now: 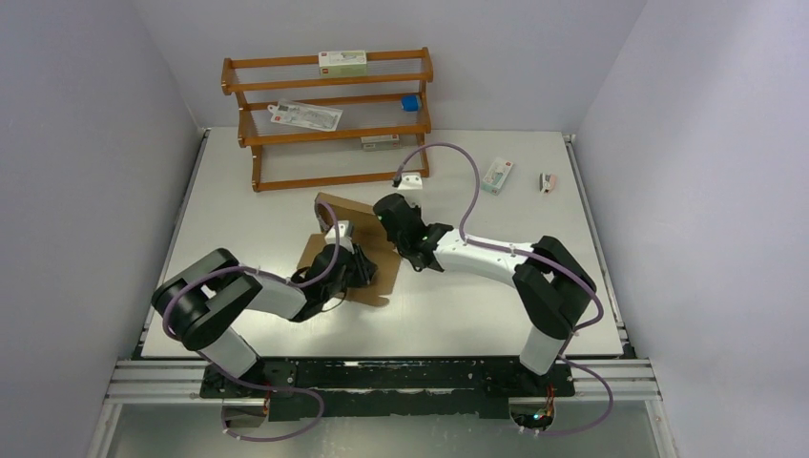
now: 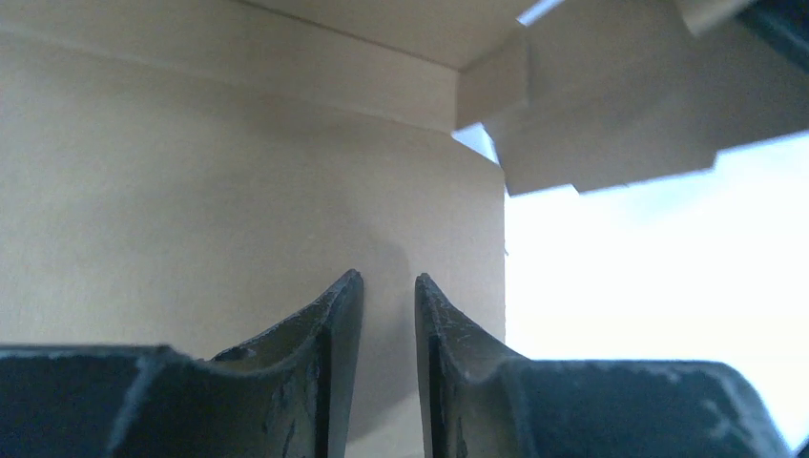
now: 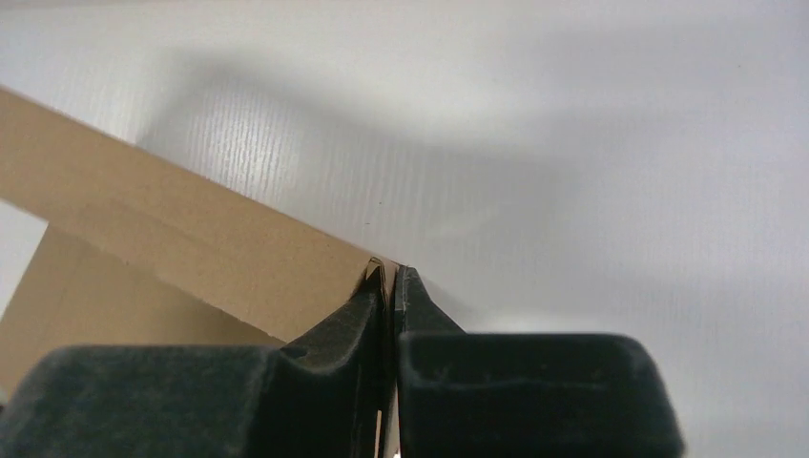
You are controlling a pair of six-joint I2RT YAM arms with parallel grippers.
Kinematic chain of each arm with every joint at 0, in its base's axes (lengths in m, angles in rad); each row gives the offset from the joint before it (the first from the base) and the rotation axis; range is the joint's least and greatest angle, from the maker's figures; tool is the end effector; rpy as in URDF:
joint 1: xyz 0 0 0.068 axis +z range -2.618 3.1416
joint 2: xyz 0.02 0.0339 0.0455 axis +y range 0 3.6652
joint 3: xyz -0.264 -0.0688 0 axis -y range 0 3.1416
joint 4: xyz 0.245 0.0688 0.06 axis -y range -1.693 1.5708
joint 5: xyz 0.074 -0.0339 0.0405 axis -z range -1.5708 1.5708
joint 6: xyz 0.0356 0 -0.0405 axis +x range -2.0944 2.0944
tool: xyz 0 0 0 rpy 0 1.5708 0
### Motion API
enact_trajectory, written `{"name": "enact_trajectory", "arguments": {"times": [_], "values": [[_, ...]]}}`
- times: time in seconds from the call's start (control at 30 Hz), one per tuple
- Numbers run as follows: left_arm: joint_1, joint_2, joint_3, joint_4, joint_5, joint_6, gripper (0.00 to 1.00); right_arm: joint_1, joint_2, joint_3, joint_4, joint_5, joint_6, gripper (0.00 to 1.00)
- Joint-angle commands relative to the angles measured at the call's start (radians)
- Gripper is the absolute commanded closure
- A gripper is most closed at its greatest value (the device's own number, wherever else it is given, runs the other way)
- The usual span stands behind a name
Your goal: Fold the paper box
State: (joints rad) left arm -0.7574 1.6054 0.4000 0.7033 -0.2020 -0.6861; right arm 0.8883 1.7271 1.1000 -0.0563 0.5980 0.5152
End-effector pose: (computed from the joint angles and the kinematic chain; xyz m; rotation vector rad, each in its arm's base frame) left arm 0.1998 -0.1790 0.1176 -0.0517 2.1321 -0.6704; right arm 0.2520 0.2783 0.2138 -0.0872 2.1217 0.1501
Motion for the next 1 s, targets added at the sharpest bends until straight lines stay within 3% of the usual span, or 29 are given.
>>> {"name": "enact_trajectory", "arguments": {"times": [0.0,0.37,0.7,0.97], "values": [[-0.077,0.036,-0.052,-0.080,0.119,-0.102,0.68,-0.018,-0.011,-0.004,-0.029,-0.054,0.018,0.93],[-0.195,0.112,0.001,0.007,0.061,-0.120,0.69,-0.038,-0.012,-0.038,-0.003,-0.132,0.089,0.93],[-0.211,0.122,0.022,-0.057,-0.020,-0.147,0.71,-0.089,-0.047,-0.019,-0.066,-0.147,-0.014,0.86],[-0.235,0.145,0.024,0.024,-0.012,-0.145,0.70,-0.101,-0.072,-0.087,-0.021,-0.241,0.076,0.85]]}}
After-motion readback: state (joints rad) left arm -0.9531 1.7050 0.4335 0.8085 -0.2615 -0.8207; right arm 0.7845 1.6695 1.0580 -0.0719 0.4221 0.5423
